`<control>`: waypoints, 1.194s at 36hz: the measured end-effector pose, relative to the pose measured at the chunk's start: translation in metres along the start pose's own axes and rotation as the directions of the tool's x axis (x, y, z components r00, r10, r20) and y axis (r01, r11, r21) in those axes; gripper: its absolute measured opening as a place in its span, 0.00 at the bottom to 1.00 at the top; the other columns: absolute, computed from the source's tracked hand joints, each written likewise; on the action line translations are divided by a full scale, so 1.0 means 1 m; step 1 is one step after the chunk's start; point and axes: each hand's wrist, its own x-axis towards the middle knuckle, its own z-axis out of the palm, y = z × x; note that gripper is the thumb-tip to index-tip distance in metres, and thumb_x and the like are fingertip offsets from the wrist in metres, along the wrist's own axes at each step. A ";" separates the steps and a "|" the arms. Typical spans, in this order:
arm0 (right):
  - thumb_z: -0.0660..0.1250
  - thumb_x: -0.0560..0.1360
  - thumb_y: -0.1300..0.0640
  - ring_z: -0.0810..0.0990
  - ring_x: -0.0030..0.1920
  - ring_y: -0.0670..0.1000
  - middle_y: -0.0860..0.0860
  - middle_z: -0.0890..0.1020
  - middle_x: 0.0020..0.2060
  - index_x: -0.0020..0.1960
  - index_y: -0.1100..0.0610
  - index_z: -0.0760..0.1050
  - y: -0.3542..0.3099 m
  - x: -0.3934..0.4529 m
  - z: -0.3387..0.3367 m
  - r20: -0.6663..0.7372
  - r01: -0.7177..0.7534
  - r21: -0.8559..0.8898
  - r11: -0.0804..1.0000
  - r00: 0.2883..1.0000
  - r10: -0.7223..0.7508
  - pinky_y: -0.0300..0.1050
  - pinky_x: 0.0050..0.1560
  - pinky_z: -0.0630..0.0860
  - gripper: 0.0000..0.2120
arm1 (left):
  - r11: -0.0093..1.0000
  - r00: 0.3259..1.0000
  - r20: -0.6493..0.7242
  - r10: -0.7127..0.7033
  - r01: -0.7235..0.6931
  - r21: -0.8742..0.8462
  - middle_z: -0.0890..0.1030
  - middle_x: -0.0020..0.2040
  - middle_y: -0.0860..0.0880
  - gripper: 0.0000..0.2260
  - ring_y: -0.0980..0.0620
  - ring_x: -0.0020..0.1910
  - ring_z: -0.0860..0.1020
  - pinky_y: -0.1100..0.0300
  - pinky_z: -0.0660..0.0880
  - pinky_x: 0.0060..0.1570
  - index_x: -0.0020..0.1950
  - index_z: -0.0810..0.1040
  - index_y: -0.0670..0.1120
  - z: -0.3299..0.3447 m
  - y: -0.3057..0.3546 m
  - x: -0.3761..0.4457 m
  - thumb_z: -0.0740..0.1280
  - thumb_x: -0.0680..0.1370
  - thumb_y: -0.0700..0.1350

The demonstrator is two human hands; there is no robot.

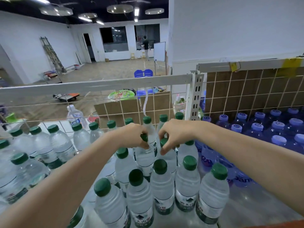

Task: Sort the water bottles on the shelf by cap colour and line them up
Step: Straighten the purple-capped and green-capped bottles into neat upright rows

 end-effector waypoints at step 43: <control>0.69 0.75 0.48 0.72 0.38 0.50 0.52 0.76 0.42 0.52 0.60 0.76 -0.035 0.058 0.007 -0.185 0.020 -0.121 0.992 0.982 -0.042 0.45 0.37 0.67 0.15 | 0.993 0.991 -0.061 -0.115 0.114 -0.023 0.77 0.44 0.51 0.09 0.51 0.42 0.75 0.56 0.72 0.44 0.48 0.73 0.48 -0.007 -0.060 -0.004 0.71 0.75 0.49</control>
